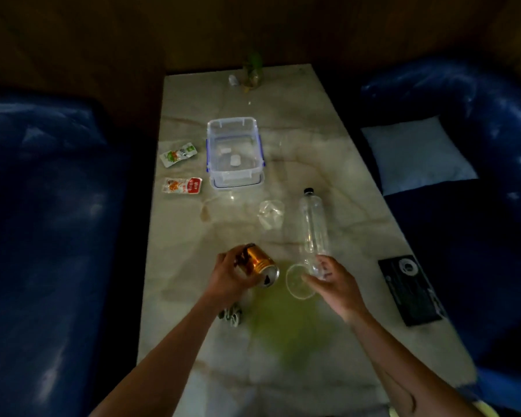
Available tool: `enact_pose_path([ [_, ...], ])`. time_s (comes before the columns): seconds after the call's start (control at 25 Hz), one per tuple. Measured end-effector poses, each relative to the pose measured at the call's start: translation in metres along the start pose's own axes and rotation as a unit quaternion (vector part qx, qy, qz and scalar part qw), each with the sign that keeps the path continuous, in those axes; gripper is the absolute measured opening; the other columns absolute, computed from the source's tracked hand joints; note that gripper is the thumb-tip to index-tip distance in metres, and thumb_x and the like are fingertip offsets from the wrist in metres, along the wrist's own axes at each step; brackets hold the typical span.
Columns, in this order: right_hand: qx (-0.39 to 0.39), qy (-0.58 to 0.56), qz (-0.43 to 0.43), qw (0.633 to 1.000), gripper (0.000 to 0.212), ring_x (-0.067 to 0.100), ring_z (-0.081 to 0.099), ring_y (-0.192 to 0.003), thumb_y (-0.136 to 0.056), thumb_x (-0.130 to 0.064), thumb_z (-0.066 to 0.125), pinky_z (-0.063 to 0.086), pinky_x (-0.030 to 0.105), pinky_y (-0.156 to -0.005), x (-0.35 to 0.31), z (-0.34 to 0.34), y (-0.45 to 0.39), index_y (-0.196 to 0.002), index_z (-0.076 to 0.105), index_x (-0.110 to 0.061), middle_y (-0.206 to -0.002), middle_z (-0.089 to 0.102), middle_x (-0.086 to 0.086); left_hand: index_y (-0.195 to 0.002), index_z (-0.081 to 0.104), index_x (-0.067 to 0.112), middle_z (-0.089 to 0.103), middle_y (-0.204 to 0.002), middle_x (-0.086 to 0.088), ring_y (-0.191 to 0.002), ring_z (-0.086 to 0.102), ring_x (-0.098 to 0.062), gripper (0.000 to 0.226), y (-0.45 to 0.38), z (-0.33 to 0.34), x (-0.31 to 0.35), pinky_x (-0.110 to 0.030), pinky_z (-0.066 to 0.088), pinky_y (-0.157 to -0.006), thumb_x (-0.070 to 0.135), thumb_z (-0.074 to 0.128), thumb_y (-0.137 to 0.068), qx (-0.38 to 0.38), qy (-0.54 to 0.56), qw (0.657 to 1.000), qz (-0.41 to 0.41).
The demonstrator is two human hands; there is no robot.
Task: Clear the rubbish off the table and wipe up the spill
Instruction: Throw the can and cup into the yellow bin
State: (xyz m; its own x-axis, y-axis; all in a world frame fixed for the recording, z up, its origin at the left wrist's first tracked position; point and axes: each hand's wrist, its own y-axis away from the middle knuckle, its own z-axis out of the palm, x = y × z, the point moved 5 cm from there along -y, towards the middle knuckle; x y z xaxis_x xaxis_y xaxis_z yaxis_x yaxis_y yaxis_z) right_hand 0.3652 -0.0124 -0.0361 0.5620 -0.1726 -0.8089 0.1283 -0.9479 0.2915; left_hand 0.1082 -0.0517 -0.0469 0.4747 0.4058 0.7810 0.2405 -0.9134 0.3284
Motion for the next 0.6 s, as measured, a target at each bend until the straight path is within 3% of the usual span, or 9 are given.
enact_pose_path([
  [0.08,0.028,-0.024,0.040,0.999,0.052,0.007,0.063,-0.093,-0.074,-0.042,0.078,0.046,0.017,-0.073,0.028,-0.019,0.026,-0.121,0.058,-0.029,-0.114,0.065,-0.008,-0.132,0.050,0.029,0.050,-0.124,-0.004,-0.109,0.057,-0.021,0.084,0.017,0.027,0.005,-0.036,0.049,-0.096,0.042,0.088,-0.058,-0.021,0.044,0.999,-0.019],
  [0.24,0.109,-0.077,0.113,0.985,0.041,-0.003,0.060,-0.089,-0.073,-0.041,0.079,0.043,0.017,-0.073,0.085,-0.058,0.083,-0.110,0.060,-0.036,-0.107,0.065,-0.012,-0.121,0.055,0.029,0.062,-0.114,-0.005,-0.101,0.064,-0.020,0.088,0.051,0.080,0.019,-0.040,0.055,-0.089,0.058,0.080,-0.042,-0.051,0.117,0.992,-0.019],
  [0.32,0.129,-0.101,0.129,0.978,0.043,-0.002,0.060,-0.091,-0.073,-0.041,0.078,0.042,0.016,-0.075,0.111,-0.077,0.113,-0.112,0.060,-0.035,-0.106,0.066,-0.012,-0.116,0.055,0.030,0.063,-0.107,-0.003,-0.095,0.065,-0.020,0.075,0.070,0.107,0.029,-0.035,0.054,-0.083,0.044,0.086,-0.050,-0.065,0.133,0.989,-0.011],
  [0.44,0.155,-0.145,0.149,0.966,0.045,0.002,0.060,-0.097,-0.073,-0.043,0.077,0.042,0.015,-0.075,0.149,-0.106,0.161,-0.114,0.060,-0.033,-0.105,0.063,-0.016,-0.114,0.056,0.023,0.063,-0.097,-0.001,-0.088,0.064,-0.021,0.057,0.096,0.149,0.039,-0.028,0.051,-0.076,0.008,0.085,-0.067,-0.089,0.150,0.985,-0.011],
  [0.6,0.198,-0.167,0.177,0.950,0.041,0.014,0.061,-0.101,-0.082,-0.038,0.071,0.044,0.020,-0.082,0.205,-0.154,0.224,-0.119,0.059,-0.025,-0.106,0.064,-0.007,-0.119,0.056,0.015,0.064,-0.097,0.003,-0.081,0.064,-0.012,0.050,0.139,0.215,0.063,-0.016,0.050,-0.059,0.006,0.078,-0.076,-0.151,0.166,0.974,-0.011],
])
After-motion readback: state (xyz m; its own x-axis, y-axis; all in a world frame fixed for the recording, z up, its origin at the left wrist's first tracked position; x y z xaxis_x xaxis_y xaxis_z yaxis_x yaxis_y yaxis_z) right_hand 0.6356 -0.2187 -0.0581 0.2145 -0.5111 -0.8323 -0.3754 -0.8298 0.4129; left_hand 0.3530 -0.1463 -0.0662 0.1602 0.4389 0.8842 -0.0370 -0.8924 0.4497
